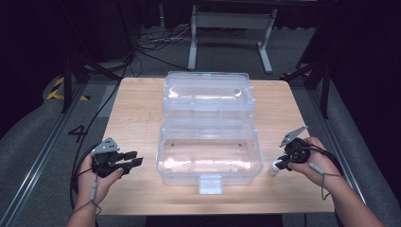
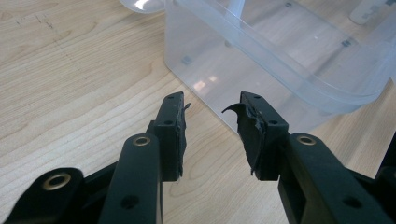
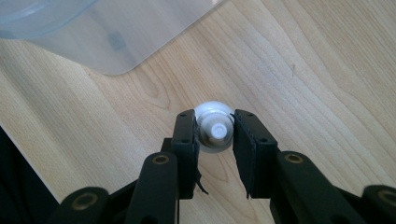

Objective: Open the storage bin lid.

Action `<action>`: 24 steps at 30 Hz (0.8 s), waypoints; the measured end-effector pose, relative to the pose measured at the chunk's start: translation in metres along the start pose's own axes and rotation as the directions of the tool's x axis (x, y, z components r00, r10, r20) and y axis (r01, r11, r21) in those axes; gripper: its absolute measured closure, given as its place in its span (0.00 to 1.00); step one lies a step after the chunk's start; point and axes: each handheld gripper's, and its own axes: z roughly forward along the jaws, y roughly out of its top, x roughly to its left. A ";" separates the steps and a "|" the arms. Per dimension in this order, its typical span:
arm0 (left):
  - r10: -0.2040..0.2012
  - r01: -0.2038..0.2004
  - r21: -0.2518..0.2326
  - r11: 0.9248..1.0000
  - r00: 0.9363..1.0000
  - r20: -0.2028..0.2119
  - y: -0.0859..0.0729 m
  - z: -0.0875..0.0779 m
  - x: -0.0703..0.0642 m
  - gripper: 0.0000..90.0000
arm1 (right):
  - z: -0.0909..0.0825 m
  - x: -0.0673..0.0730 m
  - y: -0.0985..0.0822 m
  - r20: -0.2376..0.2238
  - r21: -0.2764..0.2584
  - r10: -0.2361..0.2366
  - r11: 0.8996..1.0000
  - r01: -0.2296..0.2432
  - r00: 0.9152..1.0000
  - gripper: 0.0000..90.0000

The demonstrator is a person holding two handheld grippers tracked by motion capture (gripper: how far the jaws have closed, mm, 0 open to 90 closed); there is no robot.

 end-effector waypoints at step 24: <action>0.001 -0.001 -0.006 1.000 1.000 0.007 0.000 -0.001 0.001 0.69 | -0.048 0.000 0.022 0.006 -0.001 -0.059 0.998 0.059 0.998 0.79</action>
